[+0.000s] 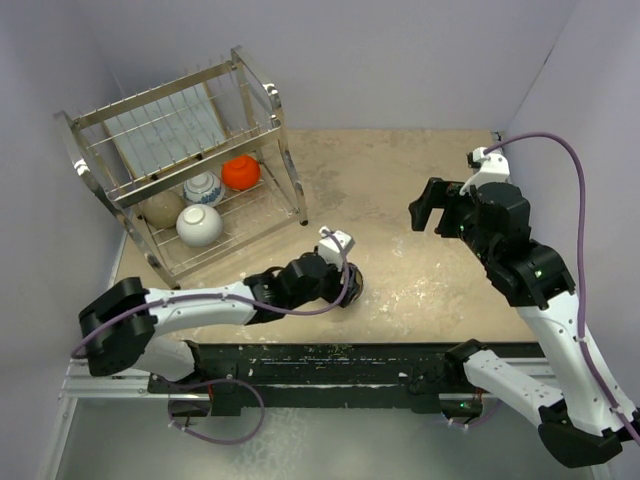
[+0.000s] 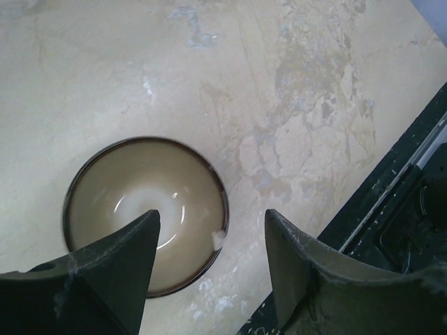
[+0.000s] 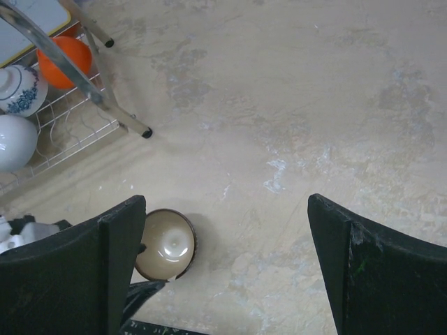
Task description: Load the bowls into the dish rack
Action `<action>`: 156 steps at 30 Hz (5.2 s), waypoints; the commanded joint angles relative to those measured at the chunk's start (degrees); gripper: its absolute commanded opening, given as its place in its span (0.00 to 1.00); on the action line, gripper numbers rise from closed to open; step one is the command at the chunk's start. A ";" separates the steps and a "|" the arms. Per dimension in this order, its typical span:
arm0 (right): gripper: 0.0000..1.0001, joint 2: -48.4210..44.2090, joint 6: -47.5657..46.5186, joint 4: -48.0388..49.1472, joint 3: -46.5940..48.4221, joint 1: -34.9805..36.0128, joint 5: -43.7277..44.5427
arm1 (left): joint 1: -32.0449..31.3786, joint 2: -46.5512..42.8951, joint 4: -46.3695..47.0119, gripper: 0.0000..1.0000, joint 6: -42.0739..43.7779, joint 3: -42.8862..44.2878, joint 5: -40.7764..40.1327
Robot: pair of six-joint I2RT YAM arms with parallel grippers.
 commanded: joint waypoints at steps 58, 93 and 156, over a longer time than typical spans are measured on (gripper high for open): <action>0.99 -2.91 0.19 -0.51 0.46 -0.36 1.43 | -6.15 3.72 1.92 0.00 -4.78 6.97 -14.42; 0.99 -1.70 -0.24 0.38 0.34 -0.34 0.09 | 43.08 -1.54 59.90 0.00 -42.86 -15.60 29.34; 0.99 1.53 -2.00 4.43 -2.22 -1.38 -1.75 | 60.55 36.28 79.35 0.00 -56.73 -2.22 30.28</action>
